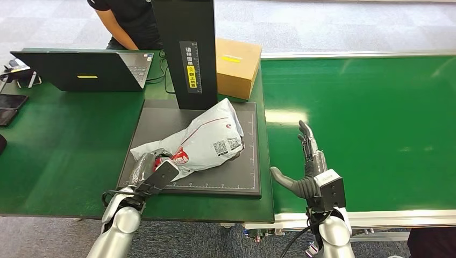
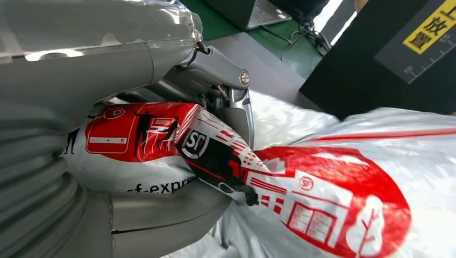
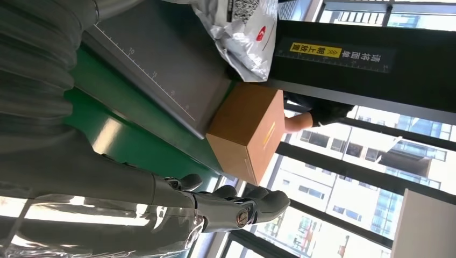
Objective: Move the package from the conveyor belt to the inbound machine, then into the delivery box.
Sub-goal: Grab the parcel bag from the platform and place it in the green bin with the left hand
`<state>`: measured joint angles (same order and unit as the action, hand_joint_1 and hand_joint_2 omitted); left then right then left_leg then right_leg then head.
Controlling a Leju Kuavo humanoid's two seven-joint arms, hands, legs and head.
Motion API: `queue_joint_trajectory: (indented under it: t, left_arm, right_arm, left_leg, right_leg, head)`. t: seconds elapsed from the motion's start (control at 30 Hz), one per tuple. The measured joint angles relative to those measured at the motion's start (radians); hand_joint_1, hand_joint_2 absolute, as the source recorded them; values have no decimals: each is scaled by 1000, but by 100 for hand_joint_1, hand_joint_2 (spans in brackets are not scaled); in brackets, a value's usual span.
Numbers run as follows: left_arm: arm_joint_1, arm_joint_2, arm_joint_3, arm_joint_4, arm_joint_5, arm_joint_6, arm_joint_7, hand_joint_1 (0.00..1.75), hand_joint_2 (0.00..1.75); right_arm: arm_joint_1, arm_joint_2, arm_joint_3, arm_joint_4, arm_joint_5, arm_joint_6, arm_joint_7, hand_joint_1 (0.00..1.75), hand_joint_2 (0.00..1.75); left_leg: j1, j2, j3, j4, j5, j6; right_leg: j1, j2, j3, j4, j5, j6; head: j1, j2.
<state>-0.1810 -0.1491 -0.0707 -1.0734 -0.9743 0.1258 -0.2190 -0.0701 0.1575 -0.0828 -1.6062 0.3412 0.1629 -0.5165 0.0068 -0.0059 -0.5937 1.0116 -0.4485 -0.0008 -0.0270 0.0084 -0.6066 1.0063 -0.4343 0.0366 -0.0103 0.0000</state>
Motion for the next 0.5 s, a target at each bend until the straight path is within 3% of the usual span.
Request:
queue_joint_trajectory:
  t: [0.27,0.5]
  left_arm:
    - [4,24,36,2,-60,150,38,175,175]
    - [-18,107,238,-6,-101,295,87,175,175]
  right_arm:
    - [4,0,0,4,-1,-1,0,0,175]
    - [18,0,0,4,-13,-1,-1,0,175]
  left_leg:
    - [0,0,0,0,0,0]
    - [2,1,0,0,1,-2]
  right_leg:
    - [0,0,0,0,0,0]
    - [2,1,-1,1,0,-2]
  head:
    - [0,0]
    - [0,0]
